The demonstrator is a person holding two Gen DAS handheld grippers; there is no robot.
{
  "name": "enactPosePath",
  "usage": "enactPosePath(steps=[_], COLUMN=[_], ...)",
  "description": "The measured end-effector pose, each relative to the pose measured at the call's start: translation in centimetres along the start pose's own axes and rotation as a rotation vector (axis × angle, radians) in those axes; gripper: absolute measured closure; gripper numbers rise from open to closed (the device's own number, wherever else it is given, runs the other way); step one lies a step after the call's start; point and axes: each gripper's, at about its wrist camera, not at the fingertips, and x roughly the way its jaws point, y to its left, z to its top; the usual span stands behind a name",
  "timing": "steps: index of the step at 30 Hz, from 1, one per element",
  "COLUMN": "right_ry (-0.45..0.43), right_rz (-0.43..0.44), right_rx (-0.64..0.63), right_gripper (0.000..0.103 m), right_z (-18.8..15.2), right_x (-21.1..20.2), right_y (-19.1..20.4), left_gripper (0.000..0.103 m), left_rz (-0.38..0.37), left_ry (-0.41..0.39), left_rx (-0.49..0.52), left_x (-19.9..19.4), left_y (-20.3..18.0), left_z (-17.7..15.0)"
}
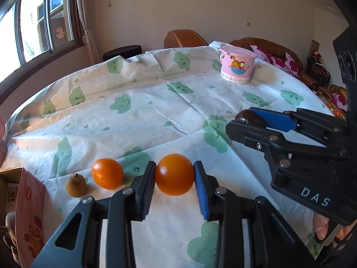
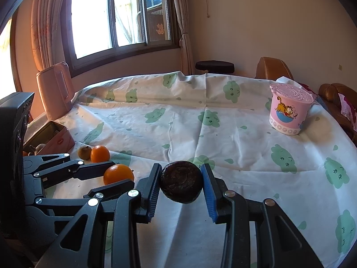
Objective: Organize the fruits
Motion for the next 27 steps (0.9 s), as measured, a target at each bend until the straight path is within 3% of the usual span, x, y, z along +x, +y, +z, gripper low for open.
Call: enactPosePath(steps=[27], right_ry=[-0.101], right_rz=[0.012], right_rx=[-0.060], right_gripper=[0.065], right_z=[-0.2], right_x=[-2.0], right_y=[1.2], left_gripper=[0.067], left_rz=[0.047], left_ry=[-0.139], left_rx=[-0.067], left_x=[-2.7], left_y=[1.2], left_z=[-0.3])
